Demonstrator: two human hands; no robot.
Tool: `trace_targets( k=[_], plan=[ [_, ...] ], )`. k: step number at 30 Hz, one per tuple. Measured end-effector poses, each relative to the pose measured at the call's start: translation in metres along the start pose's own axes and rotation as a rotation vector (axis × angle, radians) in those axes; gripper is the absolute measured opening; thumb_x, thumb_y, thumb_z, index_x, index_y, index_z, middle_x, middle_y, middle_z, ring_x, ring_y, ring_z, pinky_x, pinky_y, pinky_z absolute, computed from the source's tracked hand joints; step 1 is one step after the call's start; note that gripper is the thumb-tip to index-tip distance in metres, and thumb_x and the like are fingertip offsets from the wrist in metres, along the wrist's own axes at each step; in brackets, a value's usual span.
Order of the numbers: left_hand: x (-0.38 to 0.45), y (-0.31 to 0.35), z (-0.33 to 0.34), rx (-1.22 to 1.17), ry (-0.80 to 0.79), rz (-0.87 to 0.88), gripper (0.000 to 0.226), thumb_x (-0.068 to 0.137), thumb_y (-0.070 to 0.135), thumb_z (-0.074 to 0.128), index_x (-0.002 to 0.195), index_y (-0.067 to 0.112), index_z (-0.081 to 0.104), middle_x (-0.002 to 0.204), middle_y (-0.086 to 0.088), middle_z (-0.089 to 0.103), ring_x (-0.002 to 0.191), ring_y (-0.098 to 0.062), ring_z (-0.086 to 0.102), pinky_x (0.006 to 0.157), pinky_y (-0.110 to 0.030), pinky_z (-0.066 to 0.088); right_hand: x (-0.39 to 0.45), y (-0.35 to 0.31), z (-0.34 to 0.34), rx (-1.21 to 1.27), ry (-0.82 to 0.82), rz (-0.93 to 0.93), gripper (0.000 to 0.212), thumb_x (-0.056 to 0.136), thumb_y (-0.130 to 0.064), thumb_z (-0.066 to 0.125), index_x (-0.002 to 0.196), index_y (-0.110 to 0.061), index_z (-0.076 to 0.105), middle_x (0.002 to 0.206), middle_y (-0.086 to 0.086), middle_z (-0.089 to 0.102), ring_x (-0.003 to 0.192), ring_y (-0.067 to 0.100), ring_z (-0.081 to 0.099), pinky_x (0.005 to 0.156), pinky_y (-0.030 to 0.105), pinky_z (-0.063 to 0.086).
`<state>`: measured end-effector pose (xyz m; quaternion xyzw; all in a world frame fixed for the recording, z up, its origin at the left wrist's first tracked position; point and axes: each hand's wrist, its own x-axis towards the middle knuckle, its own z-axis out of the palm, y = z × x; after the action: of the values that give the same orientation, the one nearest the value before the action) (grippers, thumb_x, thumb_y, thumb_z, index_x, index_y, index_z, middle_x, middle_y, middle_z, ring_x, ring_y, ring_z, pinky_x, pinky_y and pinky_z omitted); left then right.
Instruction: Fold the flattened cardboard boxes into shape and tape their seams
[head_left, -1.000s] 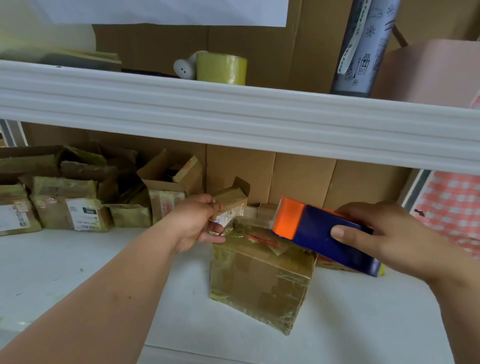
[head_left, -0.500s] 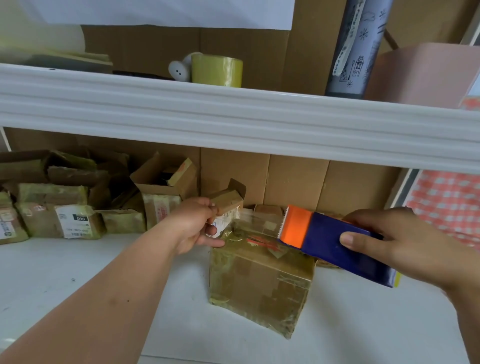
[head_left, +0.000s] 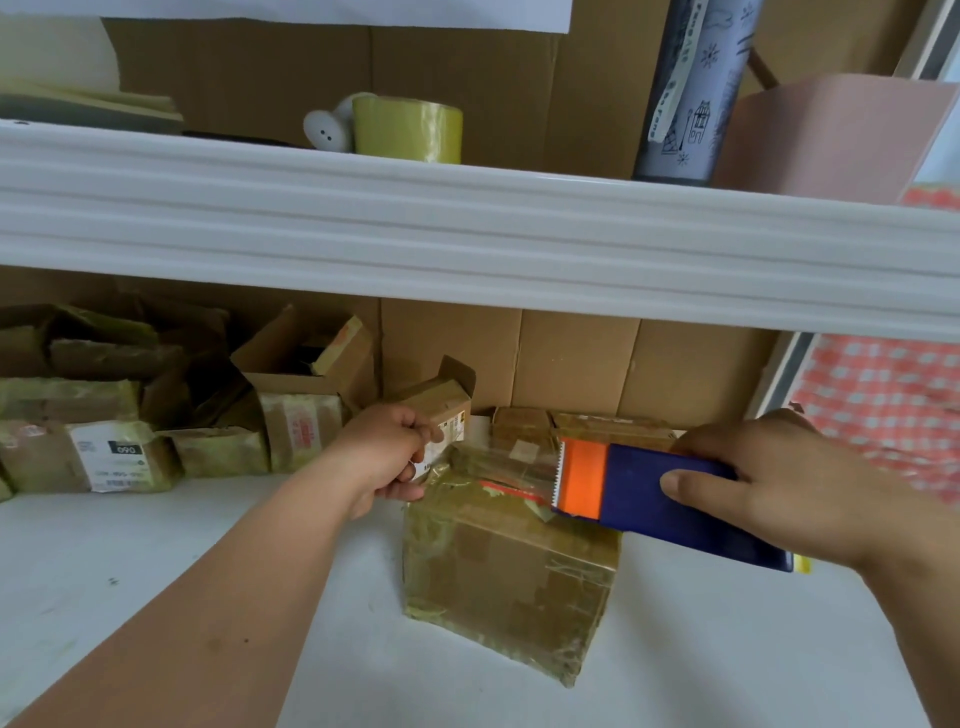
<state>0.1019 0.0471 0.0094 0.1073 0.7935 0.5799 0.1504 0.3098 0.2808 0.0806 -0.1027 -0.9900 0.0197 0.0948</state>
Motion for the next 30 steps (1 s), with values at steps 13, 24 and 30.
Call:
trace_targets(
  k=[13, 24, 30],
  plan=[
    [0.009, -0.019, 0.000, 0.238, -0.049, -0.046, 0.014, 0.102, 0.025, 0.052, 0.099, 0.022, 0.066, 0.079, -0.002, 0.059, 0.055, -0.012, 0.044, 0.041, -0.017, 0.040, 0.010, -0.007, 0.007, -0.095, 0.086, -0.019, 0.077, 0.078, -0.079, 0.009, 0.080, -0.027, 0.066, 0.066, -0.004, 0.065, 0.068, 0.008, 0.061, 0.072, 0.026, 0.050],
    [0.007, -0.017, -0.005, 0.368, -0.142, -0.112, 0.024, 0.102, 0.040, 0.049, 0.113, 0.021, 0.055, 0.073, -0.005, 0.056, 0.047, -0.011, 0.030, 0.041, -0.015, 0.029, 0.000, -0.001, 0.020, 0.005, 0.162, 0.000, 0.080, 0.066, -0.082, 0.011, 0.086, -0.032, 0.071, 0.067, -0.010, 0.066, 0.065, 0.005, 0.061, 0.065, 0.024, 0.049],
    [0.007, -0.026, 0.010, 0.024, -0.054, -0.151, 0.017, 0.099, 0.017, 0.055, 0.113, 0.025, 0.062, 0.088, -0.007, 0.065, 0.066, -0.016, 0.051, 0.049, -0.020, 0.041, -0.002, 0.003, 0.026, 0.030, 0.174, -0.013, 0.080, 0.068, -0.086, 0.014, 0.084, -0.029, 0.069, 0.065, -0.010, 0.064, 0.062, 0.005, 0.061, 0.058, 0.022, 0.048]
  ],
)
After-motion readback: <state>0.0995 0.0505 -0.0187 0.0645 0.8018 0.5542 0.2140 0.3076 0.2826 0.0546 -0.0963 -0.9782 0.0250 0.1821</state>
